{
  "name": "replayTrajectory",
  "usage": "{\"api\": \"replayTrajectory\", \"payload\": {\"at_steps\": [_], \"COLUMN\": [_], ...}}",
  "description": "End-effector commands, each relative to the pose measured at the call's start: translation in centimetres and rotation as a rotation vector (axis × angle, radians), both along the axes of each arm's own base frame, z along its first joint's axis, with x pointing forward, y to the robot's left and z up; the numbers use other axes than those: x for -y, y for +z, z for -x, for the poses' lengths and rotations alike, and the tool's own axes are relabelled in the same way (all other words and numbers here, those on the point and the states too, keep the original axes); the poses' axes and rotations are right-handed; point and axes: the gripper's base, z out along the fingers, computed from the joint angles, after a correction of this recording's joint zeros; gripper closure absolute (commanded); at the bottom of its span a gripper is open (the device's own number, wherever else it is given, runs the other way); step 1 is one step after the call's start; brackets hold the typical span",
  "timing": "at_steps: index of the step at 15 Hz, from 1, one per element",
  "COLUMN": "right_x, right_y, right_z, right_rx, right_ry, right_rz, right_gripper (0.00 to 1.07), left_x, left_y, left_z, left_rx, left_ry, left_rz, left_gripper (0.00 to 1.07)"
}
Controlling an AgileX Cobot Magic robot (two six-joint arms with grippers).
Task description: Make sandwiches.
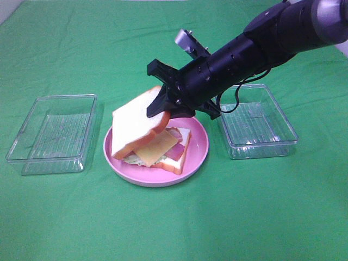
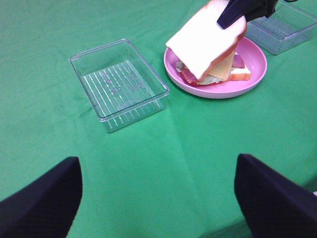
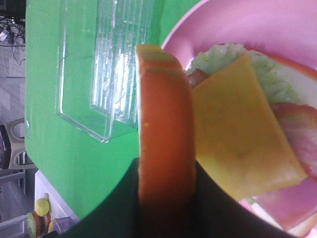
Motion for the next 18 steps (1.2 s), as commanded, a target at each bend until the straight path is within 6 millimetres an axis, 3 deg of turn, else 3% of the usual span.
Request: {"api": "replayTrajectory", "payload": {"at_steps": [1, 2, 5, 7, 13, 14, 15, 18], "right_x": [0.0, 0.1, 0.1, 0.2, 1.8, 2.2, 3.5, 4.9], "right_y": [-0.7, -0.7, -0.8, -0.9, -1.2, -0.5, 1.7, 5.0], "right_z": [-0.2, -0.2, -0.2, -0.3, -0.1, 0.0, 0.3, 1.4], "right_rx": [-0.015, -0.012, -0.009, 0.009, 0.036, 0.063, 0.149, 0.181], "right_ry": [-0.021, -0.023, -0.022, -0.014, 0.032, 0.041, 0.071, 0.073], "right_rz": [0.002, 0.006, 0.009, 0.035, 0.236, 0.282, 0.398, 0.497], "right_gripper": [1.07, 0.97, 0.45, 0.28, 0.25, 0.25, 0.25, 0.25], "left_x": [-0.1, -0.1, -0.1, -0.1, -0.1, -0.1, -0.1, -0.1], "left_y": [0.0, 0.0, 0.0, 0.0, 0.0, 0.0, 0.0, 0.0], "left_z": [0.2, 0.2, 0.2, 0.2, 0.2, 0.2, 0.2, 0.2], "left_rx": [0.021, 0.021, 0.021, 0.021, 0.021, 0.021, 0.021, 0.021], "left_ry": [-0.005, -0.005, -0.005, -0.005, -0.005, -0.005, -0.005, -0.005], "left_rz": [0.019, 0.019, 0.019, 0.019, 0.019, 0.019, 0.019, 0.020], "left_gripper": [0.26, 0.26, 0.26, 0.26, 0.26, 0.26, 0.26, 0.26]}}
